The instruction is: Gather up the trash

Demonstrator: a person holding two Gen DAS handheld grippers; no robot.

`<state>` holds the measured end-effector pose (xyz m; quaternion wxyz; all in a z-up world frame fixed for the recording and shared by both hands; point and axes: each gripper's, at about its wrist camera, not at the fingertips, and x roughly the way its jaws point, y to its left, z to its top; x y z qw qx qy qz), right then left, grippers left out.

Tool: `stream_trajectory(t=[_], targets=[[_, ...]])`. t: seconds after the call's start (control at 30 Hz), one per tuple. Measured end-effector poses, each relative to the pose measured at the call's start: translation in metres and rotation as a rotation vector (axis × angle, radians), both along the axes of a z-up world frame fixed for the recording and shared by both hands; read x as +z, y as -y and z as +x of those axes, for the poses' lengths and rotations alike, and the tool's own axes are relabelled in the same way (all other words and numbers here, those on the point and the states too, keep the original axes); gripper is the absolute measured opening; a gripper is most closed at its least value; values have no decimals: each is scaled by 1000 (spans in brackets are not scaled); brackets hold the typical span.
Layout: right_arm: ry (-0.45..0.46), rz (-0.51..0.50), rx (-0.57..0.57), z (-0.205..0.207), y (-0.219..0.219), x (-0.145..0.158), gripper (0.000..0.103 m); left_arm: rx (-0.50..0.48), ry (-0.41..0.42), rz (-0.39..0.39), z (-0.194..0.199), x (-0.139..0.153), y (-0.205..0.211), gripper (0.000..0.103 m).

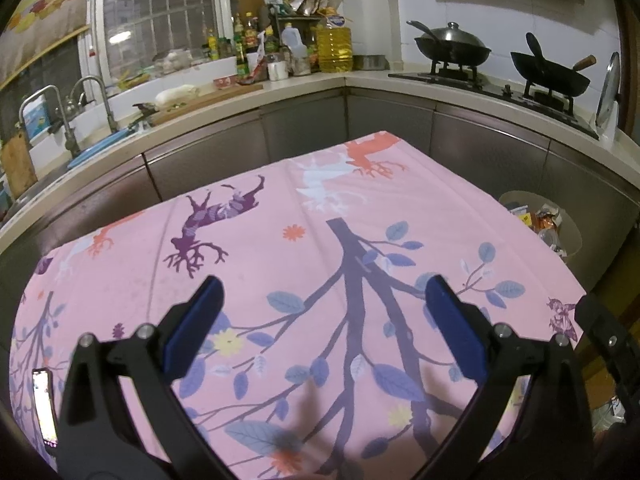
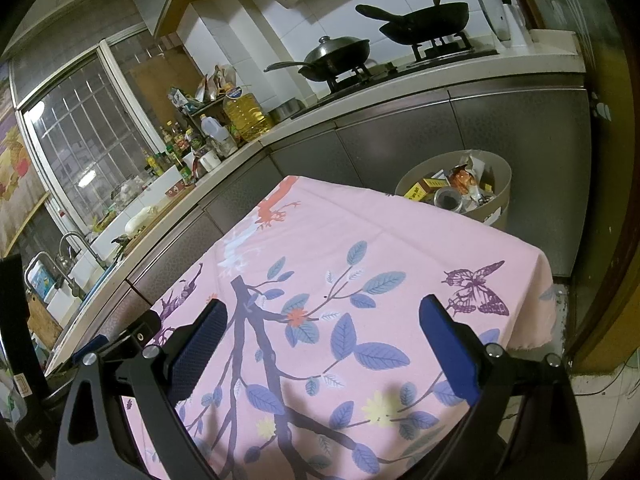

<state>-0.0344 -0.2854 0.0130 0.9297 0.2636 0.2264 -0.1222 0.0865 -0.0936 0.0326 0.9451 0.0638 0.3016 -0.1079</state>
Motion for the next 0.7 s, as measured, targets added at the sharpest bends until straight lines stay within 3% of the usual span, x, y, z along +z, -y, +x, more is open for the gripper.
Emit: stream_trajectory(t=[0.7], targets=[[-1, 2, 0, 0, 1, 1, 93, -16, -1, 13, -1, -3, 8, 97]])
